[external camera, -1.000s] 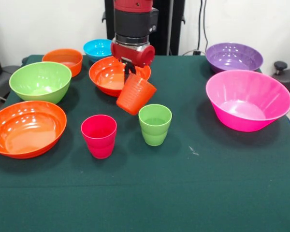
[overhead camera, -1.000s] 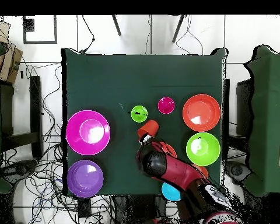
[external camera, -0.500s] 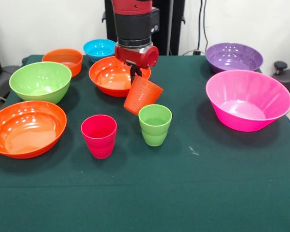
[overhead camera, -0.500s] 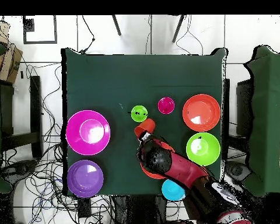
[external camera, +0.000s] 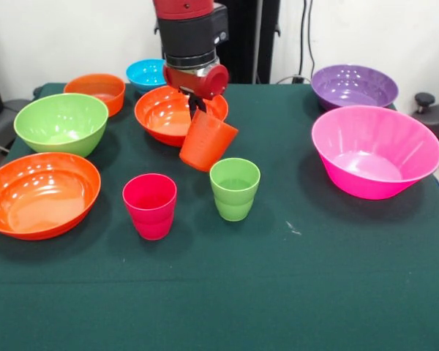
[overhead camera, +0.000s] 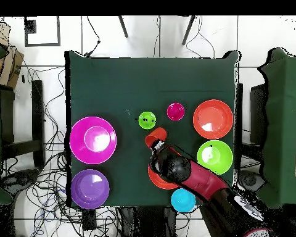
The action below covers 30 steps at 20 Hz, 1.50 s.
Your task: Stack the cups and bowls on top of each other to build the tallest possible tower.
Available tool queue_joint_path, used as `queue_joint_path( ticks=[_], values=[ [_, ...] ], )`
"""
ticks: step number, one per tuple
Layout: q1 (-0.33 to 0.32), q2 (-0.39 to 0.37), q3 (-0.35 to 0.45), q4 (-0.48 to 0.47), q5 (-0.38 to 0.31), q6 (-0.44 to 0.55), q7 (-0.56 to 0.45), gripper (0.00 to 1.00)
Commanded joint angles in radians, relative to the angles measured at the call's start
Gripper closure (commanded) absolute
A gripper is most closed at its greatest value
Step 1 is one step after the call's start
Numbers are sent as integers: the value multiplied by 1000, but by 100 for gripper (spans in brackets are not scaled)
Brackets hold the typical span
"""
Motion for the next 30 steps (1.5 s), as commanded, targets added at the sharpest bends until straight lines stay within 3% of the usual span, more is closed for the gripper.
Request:
queue_joint_path(
  ticks=[1,11,20,30],
  values=[
    [-17,5,107,-63,-52,117,6,100],
    [-72,49,142,-125,-72,174,-42,100],
    [-84,71,158,-168,-72,253,-50,100],
    [-95,100,175,-202,-87,263,-56,100]
  ],
)
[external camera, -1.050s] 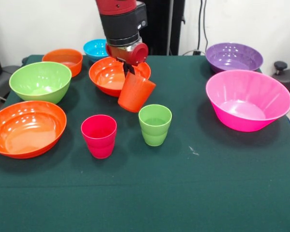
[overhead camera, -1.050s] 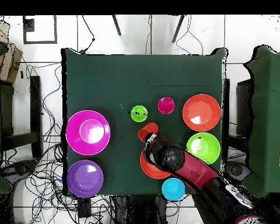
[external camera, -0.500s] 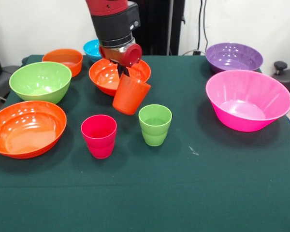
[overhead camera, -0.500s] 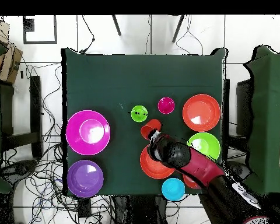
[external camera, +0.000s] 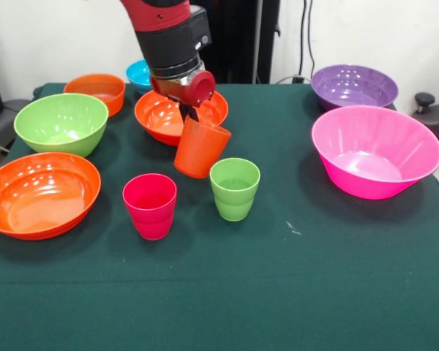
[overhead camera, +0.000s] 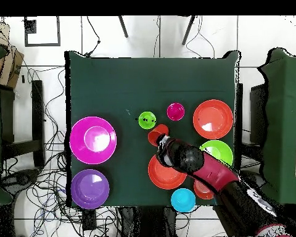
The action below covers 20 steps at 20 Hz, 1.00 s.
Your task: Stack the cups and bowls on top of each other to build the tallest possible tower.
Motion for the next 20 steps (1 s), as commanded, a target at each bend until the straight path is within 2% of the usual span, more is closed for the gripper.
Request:
queue_joint_path(
  ticks=[1,8,20],
  values=[
    [-5,72,98,-121,-63,95,-60,100],
    [-9,103,97,-167,-80,115,-77,100],
    [-41,87,106,-197,-122,203,-107,100]
  ],
)
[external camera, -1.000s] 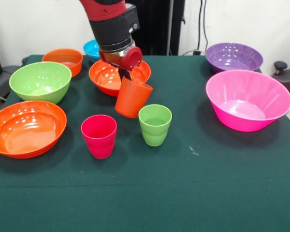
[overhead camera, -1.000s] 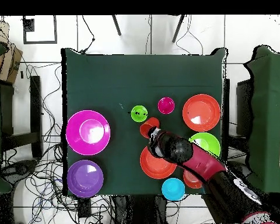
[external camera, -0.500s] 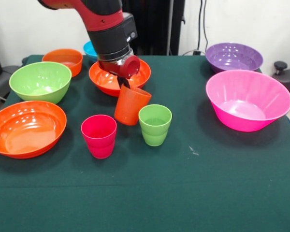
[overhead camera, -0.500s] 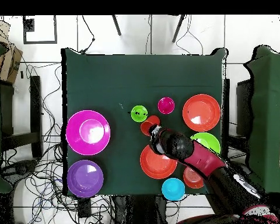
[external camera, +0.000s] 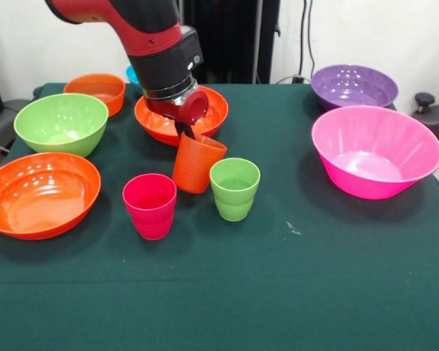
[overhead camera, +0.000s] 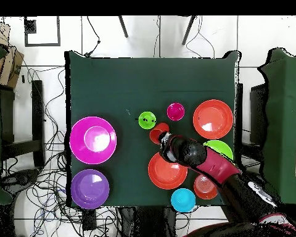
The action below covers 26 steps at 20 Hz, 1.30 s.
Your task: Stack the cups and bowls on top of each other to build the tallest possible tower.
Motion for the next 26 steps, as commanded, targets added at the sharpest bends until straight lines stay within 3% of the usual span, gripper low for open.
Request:
queue_joint_path(
  ticks=[1,11,26],
  values=[
    [-16,-1,91,-103,-68,146,-107,100],
    [-54,15,122,-137,-99,221,-134,100],
    [-81,28,166,-107,-139,165,-92,100]
  ],
)
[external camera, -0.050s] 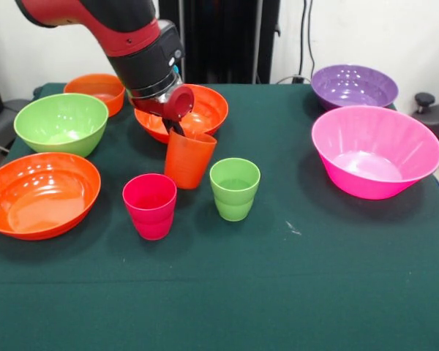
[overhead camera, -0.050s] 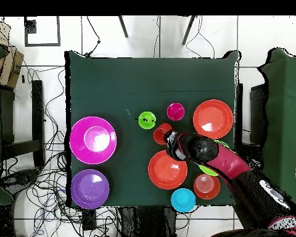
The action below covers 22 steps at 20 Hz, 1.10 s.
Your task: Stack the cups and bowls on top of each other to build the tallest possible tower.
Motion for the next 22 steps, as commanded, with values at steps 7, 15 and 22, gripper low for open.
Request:
queue_joint_path(
  ticks=[7,15,22],
  values=[
    [-16,14,108,-26,-94,-23,-92,0],
    [-8,18,94,-50,-113,-28,-73,0],
    [18,-11,67,-59,-115,-8,-43,0]
  ],
)
